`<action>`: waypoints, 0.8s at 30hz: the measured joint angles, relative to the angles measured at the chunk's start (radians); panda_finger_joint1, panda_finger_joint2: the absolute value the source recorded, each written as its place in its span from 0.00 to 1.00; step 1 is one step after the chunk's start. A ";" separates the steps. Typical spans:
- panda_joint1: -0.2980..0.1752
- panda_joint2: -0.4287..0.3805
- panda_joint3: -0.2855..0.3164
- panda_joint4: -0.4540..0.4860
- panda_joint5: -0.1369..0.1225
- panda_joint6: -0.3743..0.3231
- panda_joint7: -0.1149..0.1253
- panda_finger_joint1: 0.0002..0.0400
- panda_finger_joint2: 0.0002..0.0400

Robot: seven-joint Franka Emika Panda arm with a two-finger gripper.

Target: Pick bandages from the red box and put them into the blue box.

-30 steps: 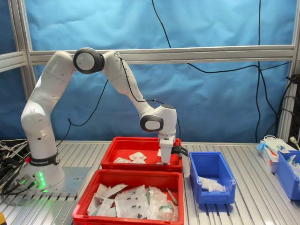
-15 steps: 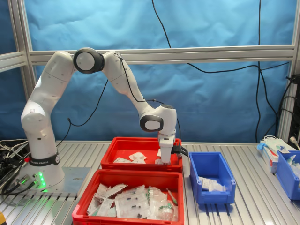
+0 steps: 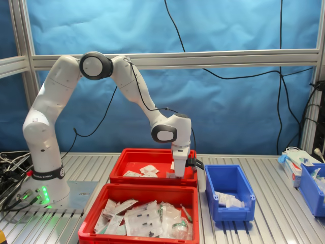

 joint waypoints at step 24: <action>0.002 0.000 -0.002 0.000 0.000 0.000 0.000 0.15 0.15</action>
